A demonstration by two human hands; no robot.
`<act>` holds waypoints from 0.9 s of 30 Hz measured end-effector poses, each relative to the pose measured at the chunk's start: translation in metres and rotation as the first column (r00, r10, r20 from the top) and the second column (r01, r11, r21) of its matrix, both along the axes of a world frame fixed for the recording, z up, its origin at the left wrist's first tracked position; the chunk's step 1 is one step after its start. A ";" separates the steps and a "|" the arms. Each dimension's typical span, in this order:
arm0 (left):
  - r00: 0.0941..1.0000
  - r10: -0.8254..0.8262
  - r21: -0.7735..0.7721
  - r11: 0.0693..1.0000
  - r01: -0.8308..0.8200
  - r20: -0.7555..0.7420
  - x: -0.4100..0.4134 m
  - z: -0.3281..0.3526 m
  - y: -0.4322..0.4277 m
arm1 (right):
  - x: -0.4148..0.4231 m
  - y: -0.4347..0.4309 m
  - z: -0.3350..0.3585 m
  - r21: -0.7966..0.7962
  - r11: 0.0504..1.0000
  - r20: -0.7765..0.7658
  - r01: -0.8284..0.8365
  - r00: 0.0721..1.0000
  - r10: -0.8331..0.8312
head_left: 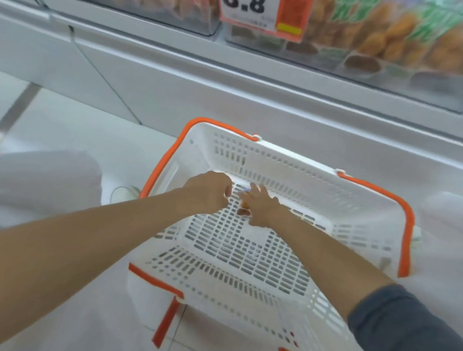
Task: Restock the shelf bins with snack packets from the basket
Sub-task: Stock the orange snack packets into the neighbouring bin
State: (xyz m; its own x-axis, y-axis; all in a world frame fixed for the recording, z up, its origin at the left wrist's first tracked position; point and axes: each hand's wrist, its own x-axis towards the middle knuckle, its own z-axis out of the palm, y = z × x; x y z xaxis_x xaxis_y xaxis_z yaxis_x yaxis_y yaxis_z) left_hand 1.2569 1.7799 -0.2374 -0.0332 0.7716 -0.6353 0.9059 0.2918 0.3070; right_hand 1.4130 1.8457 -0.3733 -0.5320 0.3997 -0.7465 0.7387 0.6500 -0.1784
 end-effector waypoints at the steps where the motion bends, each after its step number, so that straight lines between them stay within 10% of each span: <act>1: 1.000 0.002 -0.024 1.000 -0.002 -0.004 0.001 -0.001 -0.002 | 0.001 -0.001 -0.009 0.011 1.000 0.017 0.001 1.000 -0.002; 12: 0.999 0.048 -0.124 0.991 -0.046 0.017 0.005 -0.004 0.002 | 0.066 -0.043 -0.037 0.140 0.976 -0.189 0.167 0.972 -0.139; 16: 0.969 0.225 -0.120 0.970 -0.212 0.101 0.019 0.002 0.016 | 0.055 -0.022 0.027 0.054 0.927 -0.464 0.371 0.831 -0.306; 24: 0.393 0.591 -0.411 0.791 -0.453 0.705 0.064 0.062 0.034 | 0.076 -0.008 0.206 0.054 0.900 -0.661 0.432 0.691 -0.292; 27: 0.460 0.439 -0.216 0.861 -0.461 0.772 0.074 0.081 0.030 | 0.105 -0.003 0.249 0.098 0.845 -0.720 0.525 0.624 -0.304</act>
State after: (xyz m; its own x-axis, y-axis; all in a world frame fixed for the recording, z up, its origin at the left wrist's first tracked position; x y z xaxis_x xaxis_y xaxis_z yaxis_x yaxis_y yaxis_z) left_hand 1.3312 1.8102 -0.1564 0.1116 0.8125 -0.5722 0.0490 0.5706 0.8198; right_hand 1.5181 1.8426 -0.1246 -0.5539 0.8276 -0.0909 0.6992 0.4031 -0.5905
